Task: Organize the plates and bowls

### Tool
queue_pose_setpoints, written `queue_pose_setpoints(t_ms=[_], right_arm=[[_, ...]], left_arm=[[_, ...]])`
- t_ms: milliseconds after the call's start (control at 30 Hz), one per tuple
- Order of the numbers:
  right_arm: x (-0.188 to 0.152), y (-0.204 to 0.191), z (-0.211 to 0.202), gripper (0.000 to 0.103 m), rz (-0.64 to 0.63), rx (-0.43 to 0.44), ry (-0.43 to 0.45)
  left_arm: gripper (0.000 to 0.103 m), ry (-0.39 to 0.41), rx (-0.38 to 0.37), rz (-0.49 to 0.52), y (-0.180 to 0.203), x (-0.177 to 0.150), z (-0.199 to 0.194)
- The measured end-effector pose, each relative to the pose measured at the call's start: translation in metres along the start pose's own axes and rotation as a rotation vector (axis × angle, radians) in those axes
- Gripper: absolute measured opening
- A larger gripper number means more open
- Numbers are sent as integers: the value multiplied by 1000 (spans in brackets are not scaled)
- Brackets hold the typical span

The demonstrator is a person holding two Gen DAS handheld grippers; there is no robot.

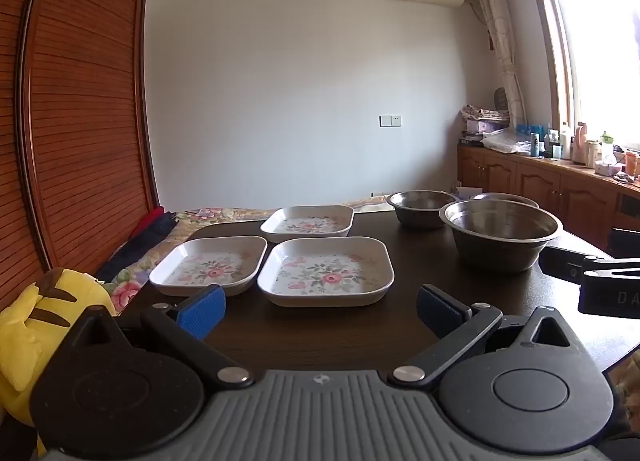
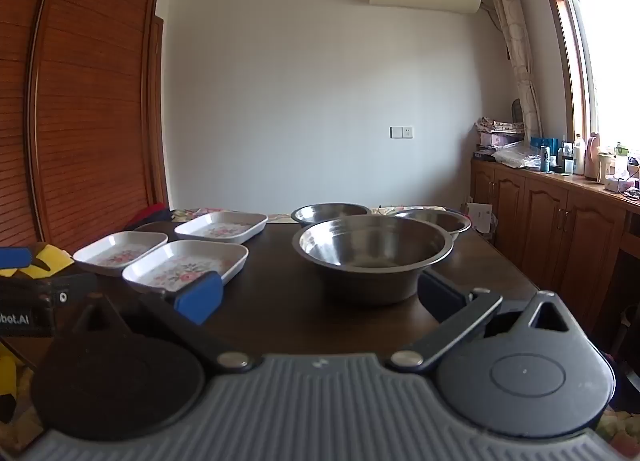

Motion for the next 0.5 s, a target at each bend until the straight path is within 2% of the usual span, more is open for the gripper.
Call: queue_pose_setpoints(t_ms=[500], right_arm=[[-1, 1, 0, 103, 3, -4, -5]], left_arm=[[103, 2, 1, 0, -2, -1, -2]])
Point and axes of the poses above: each gripper's, at about its wrist camera, not at the fingertips, and z roughly the way its jaws point, y to its right, x to its top, the point moved 6 cm from there along z, roughly the way its jaws point, and after that the axes turned 9 degrees about -y, right-handed, at the moved point
